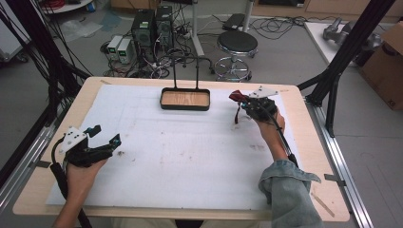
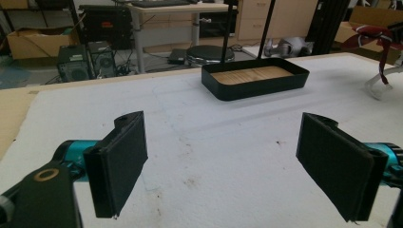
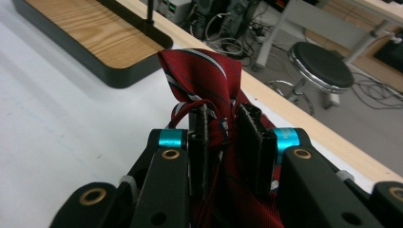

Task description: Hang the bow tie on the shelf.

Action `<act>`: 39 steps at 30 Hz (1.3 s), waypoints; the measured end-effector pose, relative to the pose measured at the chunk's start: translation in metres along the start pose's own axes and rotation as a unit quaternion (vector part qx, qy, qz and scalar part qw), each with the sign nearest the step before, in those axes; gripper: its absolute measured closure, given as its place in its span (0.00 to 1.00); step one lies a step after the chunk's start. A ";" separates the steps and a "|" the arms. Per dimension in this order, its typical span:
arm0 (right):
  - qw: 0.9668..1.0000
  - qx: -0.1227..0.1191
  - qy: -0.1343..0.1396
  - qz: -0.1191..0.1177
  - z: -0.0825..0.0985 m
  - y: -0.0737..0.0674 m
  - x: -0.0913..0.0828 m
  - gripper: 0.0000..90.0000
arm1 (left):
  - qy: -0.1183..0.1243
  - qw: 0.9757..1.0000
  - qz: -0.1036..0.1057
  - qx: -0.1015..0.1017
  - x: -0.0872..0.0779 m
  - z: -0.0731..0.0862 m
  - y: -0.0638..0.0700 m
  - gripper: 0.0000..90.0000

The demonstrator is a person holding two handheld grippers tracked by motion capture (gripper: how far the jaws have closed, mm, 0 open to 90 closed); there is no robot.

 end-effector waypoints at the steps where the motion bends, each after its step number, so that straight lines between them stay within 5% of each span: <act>1: 1.000 -0.001 0.003 0.005 -0.003 -0.001 -0.002 0.83 | 0.000 1.000 0.000 0.000 0.000 0.000 0.000 0.20; 8: 0.999 0.000 0.033 0.024 -0.032 -0.003 -0.010 0.83 | 0.001 1.000 0.005 0.001 0.001 0.000 0.000 0.20; 22: 0.995 -0.008 0.094 0.026 -0.092 -0.022 -0.011 0.82 | 0.002 1.000 0.013 0.007 0.002 0.001 0.000 0.20; 39: 0.990 0.023 0.135 0.031 -0.123 -0.028 0.003 0.82 | 0.002 1.000 0.020 0.010 0.004 0.001 0.002 0.20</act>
Point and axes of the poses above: each handheld gripper's, and its own axes: x roughly forward along the jaws, z roughly out of its underside, y roughly to its right, the point moved 1 cm from there along x, roughly forward along the jaws, and after that the axes turned 11 degrees about -y, right-handed, at the moved point
